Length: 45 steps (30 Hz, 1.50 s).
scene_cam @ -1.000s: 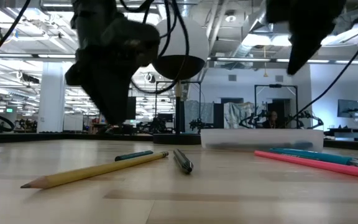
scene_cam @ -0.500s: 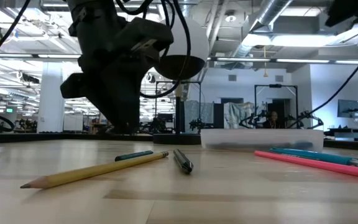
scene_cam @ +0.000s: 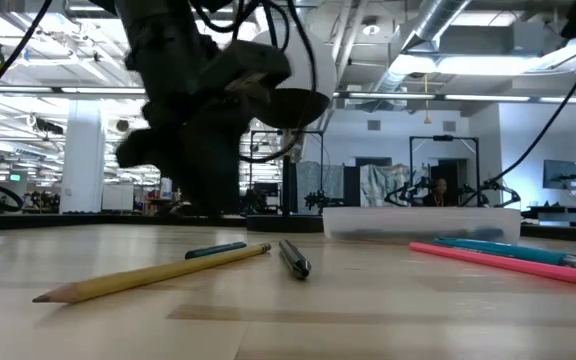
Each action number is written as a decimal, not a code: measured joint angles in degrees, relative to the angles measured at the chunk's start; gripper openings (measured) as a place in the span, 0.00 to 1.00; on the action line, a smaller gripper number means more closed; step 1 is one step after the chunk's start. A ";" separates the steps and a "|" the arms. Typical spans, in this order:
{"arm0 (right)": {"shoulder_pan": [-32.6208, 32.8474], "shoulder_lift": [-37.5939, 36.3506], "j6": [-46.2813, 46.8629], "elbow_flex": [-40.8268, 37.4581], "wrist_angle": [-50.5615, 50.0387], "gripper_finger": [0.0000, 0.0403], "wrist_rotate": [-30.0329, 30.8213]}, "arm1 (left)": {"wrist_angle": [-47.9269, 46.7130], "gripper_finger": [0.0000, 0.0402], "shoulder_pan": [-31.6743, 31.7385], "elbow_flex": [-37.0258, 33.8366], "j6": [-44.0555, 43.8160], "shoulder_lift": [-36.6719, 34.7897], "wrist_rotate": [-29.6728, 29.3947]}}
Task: Pick & place school supplies into a supply box
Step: Put the green crayon into the orange supply box
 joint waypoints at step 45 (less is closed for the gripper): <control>0.20 2.52 1.48 0.00 0.28 0.27 -0.50 | -11.13 0.25 -0.90 0.28 17.40 3.45 7.74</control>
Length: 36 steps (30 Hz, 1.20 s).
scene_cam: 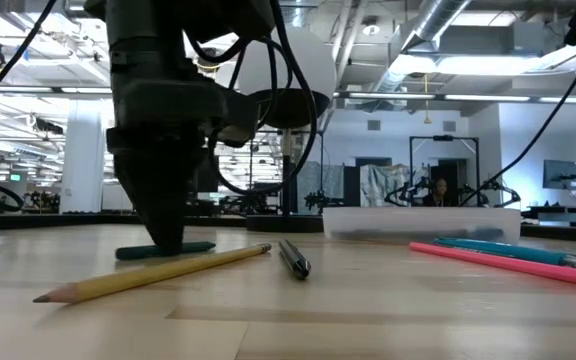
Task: Pick & place school supplies into a supply box
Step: Put the green crayon into the orange supply box
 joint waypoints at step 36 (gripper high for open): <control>-0.09 0.00 1.52 0.00 0.68 0.26 0.02 | -4.45 0.01 3.68 2.88 36.36 0.55 -3.10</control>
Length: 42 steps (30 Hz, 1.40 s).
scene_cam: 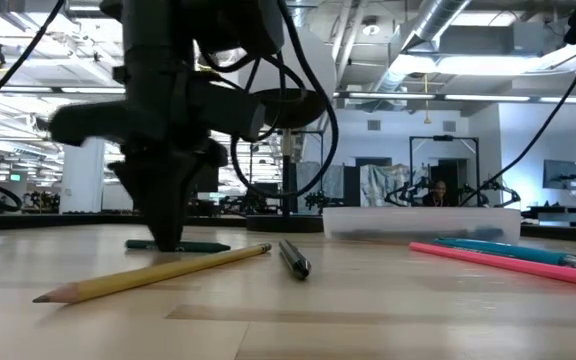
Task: Pick & place school supplies into a supply box
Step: Put the green crayon into the orange supply box
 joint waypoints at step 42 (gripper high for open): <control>-3.43 -0.01 1.13 -0.04 4.43 0.27 2.38 | 24.13 0.01 16.54 25.26 31.35 12.36 -1.30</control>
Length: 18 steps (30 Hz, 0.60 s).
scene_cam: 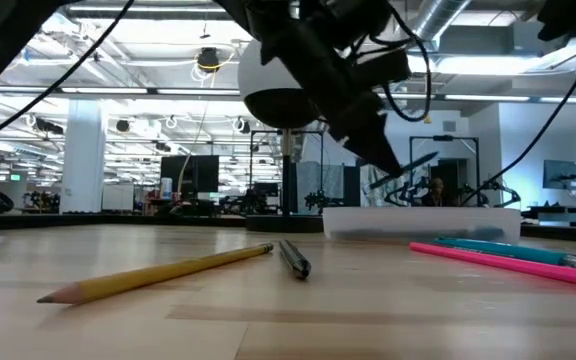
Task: Pick & place school supplies into a supply box
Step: Put the green crayon into the orange supply box, then put the black pen into the orange supply box
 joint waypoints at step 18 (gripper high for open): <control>0.04 0.09 -0.24 0.00 0.96 0.27 0.00 | -5.67 0.21 1.46 3.33 2.52 2.37 -2.16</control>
